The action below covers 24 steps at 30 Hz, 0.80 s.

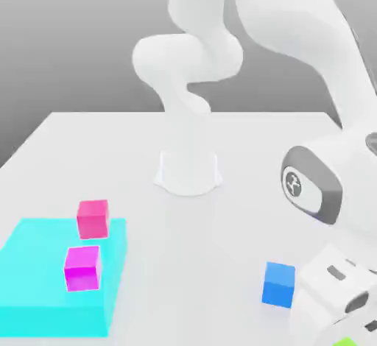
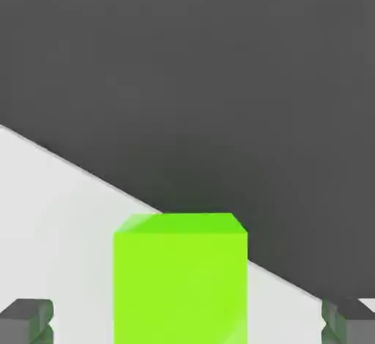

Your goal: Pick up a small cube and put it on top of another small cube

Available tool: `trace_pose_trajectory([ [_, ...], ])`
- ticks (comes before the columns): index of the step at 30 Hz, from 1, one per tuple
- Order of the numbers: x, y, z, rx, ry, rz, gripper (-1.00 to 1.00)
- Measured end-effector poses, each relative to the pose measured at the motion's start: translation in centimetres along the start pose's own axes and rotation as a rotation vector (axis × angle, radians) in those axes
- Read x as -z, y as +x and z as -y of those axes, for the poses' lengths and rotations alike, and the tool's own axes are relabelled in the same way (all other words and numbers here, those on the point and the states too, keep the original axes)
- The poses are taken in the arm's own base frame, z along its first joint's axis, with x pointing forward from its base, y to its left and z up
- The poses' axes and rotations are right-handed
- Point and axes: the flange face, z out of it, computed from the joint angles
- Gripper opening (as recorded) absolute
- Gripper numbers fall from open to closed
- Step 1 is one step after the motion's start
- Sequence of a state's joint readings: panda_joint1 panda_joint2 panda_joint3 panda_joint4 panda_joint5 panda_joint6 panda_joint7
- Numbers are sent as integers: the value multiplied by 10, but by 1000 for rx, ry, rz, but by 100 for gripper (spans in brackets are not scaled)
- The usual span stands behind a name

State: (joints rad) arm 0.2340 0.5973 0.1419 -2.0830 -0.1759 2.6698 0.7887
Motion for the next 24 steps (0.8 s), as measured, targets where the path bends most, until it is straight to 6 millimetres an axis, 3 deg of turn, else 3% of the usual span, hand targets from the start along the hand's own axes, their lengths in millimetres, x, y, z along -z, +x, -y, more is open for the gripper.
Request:
trace_pose_trajectory([
  [6,-6,0,0,0,0,1,-100],
  [8,9,0,0,0,0,1,-100],
  [11,50,-2,-1,3,0,1,-100],
  [16,79,-36,-26,70,-10,-4,-100],
  [24,106,-103,-78,178,-7,-2,-100],
])
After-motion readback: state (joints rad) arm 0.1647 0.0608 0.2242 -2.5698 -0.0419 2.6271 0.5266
